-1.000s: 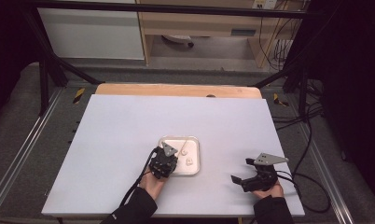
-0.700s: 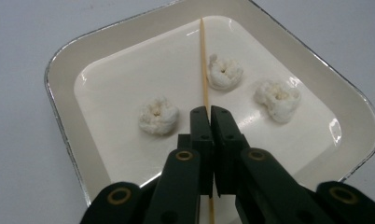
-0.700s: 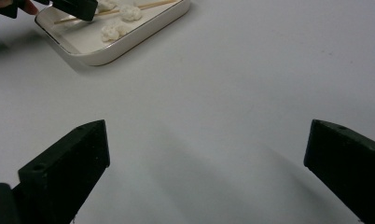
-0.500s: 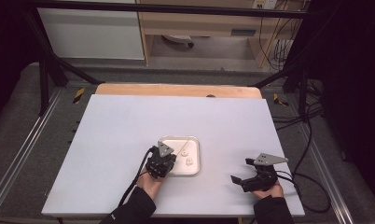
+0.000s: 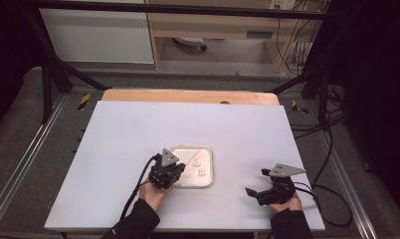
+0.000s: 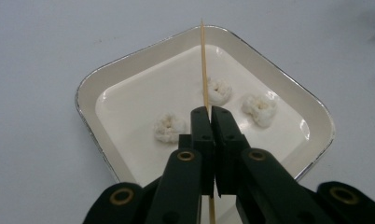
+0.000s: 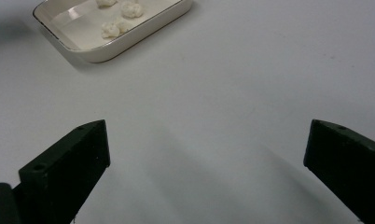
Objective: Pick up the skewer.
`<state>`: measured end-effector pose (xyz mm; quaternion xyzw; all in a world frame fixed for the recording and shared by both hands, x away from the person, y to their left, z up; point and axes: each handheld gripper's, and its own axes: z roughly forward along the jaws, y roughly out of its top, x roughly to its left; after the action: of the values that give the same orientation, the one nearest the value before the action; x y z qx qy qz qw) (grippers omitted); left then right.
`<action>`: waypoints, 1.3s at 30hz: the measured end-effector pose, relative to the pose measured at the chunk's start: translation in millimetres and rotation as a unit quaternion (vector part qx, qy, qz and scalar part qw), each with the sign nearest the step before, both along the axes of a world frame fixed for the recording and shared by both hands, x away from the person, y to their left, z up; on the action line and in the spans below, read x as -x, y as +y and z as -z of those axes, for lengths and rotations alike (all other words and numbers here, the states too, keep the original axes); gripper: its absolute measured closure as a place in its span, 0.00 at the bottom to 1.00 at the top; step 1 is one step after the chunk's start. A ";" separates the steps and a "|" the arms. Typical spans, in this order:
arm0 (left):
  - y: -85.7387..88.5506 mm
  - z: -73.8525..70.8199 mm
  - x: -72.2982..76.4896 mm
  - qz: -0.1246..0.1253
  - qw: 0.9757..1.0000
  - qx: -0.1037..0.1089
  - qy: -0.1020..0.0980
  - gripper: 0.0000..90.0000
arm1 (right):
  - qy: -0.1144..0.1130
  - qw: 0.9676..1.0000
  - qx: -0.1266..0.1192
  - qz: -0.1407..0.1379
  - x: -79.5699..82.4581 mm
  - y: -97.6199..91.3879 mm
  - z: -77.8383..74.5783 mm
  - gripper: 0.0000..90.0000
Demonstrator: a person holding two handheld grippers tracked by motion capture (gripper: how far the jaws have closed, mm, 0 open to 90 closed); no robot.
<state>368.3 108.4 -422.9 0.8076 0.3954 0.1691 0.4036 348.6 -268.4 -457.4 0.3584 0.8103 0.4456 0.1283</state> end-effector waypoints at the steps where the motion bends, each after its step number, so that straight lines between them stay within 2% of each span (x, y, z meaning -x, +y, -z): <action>1: 1.5 -1.0 0.1 0.003 1.000 0.000 0.000 0.98 | 0.000 1.000 0.002 -0.001 0.0 0.9 0.0 0.01; 9: 10.5 -4.8 2.4 0.038 0.999 -0.004 -0.002 0.98 | -0.013 1.000 0.022 -0.009 0.9 8.8 -3.2 0.01; 13: 13.4 -5.2 4.0 0.054 0.998 -0.011 -0.001 0.98 | -0.018 0.999 0.034 -0.014 1.2 13.4 -4.6 0.01; 20: 21.5 -7.8 6.1 0.084 0.996 -0.009 0.000 0.98 | -0.030 0.998 0.051 -0.023 2.5 23.1 -9.1 0.01; 33: 31.6 -13.4 7.8 0.124 0.992 -0.006 0.010 0.98 | -0.057 0.992 0.097 -0.055 4.0 48.5 -19.1 0.01; 39: 30.6 -16.3 7.4 0.141 0.990 -0.013 0.015 0.98 | -0.073 0.987 0.127 -0.069 3.9 61.0 -21.9 0.02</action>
<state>360.9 138.9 -406.6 0.8630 0.2815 0.1036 0.4065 344.7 -207.4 -435.5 0.2491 0.8717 0.3713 0.2005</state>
